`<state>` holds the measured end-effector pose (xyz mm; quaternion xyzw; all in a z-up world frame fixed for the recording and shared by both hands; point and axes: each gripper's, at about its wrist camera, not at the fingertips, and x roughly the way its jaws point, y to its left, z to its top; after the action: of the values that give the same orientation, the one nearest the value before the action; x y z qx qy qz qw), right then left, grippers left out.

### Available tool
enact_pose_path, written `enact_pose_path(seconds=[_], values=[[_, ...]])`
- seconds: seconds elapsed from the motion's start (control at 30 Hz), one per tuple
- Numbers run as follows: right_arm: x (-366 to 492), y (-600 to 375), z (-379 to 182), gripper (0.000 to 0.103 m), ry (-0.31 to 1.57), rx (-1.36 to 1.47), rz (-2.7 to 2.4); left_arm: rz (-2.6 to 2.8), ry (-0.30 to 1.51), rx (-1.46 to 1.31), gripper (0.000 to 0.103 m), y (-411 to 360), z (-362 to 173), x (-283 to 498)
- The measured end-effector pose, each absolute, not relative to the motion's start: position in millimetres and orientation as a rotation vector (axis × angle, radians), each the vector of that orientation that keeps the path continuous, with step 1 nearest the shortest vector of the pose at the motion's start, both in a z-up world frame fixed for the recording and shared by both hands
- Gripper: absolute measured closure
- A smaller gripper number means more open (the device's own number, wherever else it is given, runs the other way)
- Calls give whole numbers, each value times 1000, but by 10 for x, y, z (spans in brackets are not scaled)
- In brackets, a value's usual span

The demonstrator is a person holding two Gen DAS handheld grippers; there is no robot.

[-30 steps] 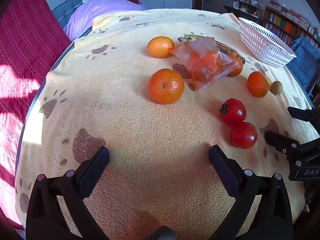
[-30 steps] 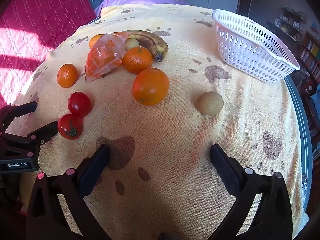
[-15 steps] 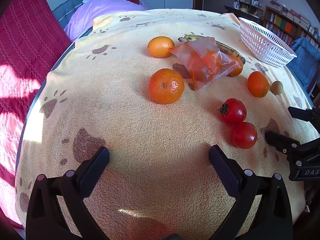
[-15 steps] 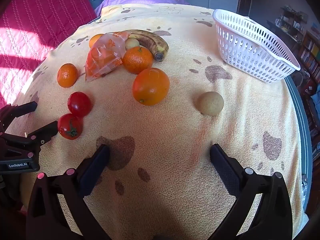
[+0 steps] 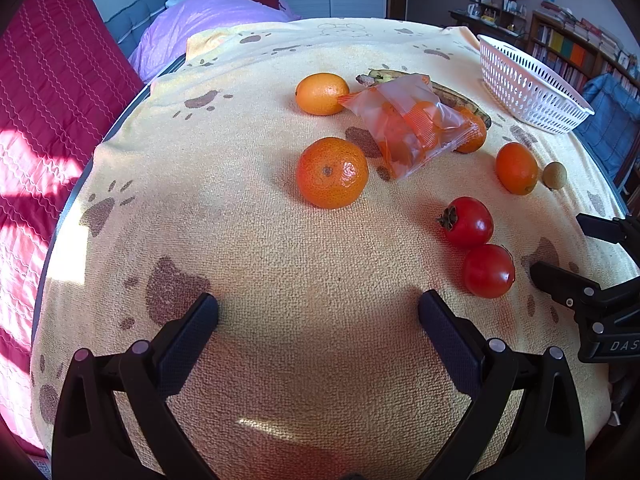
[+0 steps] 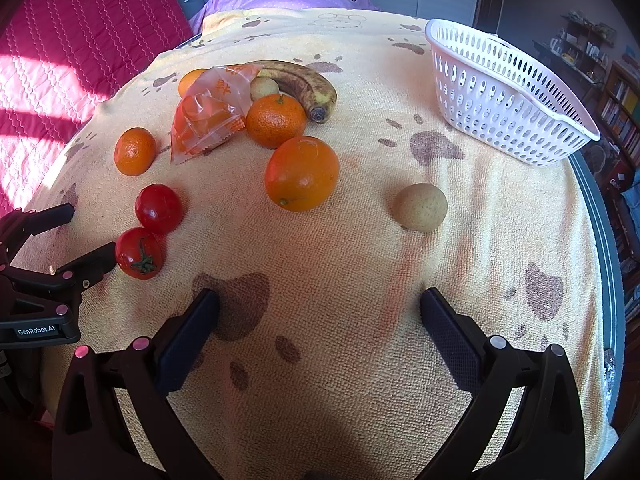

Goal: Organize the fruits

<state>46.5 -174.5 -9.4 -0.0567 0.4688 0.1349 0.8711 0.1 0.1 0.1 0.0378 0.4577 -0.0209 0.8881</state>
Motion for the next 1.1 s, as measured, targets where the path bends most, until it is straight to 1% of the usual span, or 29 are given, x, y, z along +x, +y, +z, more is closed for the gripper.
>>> enact_pose_path(seconds=[0.97,1.1], values=[[431,-1757,-67,2,976,-109,289,-63,959,34,5,74,55,35],[441,-1786,-33,2,972,-86,303,-64,957,11,9,106,114,57]])
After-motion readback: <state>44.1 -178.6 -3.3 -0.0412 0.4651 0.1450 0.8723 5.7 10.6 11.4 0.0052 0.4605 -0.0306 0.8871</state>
